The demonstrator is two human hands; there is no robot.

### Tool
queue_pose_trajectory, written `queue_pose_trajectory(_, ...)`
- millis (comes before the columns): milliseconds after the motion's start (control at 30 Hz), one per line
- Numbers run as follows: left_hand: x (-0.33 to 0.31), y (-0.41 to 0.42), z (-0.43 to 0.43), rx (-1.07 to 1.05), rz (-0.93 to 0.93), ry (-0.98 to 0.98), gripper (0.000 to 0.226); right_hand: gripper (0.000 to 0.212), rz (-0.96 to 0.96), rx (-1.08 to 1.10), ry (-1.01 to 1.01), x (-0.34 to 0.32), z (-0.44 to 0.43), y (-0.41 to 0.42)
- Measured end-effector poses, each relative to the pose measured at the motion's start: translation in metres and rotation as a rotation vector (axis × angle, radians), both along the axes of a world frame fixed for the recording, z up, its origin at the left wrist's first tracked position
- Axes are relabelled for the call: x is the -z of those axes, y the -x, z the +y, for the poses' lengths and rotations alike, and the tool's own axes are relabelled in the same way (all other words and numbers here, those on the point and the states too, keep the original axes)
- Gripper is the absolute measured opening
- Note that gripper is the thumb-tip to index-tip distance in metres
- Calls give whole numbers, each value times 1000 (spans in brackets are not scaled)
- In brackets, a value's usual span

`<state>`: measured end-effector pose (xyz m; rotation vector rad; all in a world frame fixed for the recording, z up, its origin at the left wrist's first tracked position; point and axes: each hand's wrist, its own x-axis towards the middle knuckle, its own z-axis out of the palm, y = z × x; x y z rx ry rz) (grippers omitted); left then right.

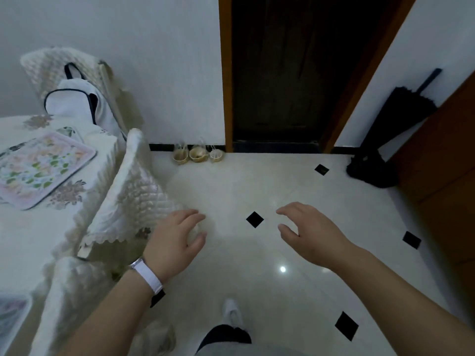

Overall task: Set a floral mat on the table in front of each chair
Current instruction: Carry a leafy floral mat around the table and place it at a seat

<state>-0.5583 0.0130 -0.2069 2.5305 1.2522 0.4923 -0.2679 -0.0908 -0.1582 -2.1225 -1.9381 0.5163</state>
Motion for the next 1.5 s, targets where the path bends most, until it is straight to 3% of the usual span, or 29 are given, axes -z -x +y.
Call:
queue_pose_trajectory(333,-17,-4,130,-9,175,-55,42,43,-133,-149,-22,-11,151,3)
queue_pose_trajectory(667,-16,-14,223,-192,210,-55,43,45,-120,-318,-88,9,297,-12)
queue_pose_trajectory(1100,-43,-91,383,-467,352,-76,44,49,-119,-673,-122,12,546,-75)
queue_pose_trajectory(1500,-57,-56,423,-773,351,-60,41,55,-122,-912,-130,9,668,-20)
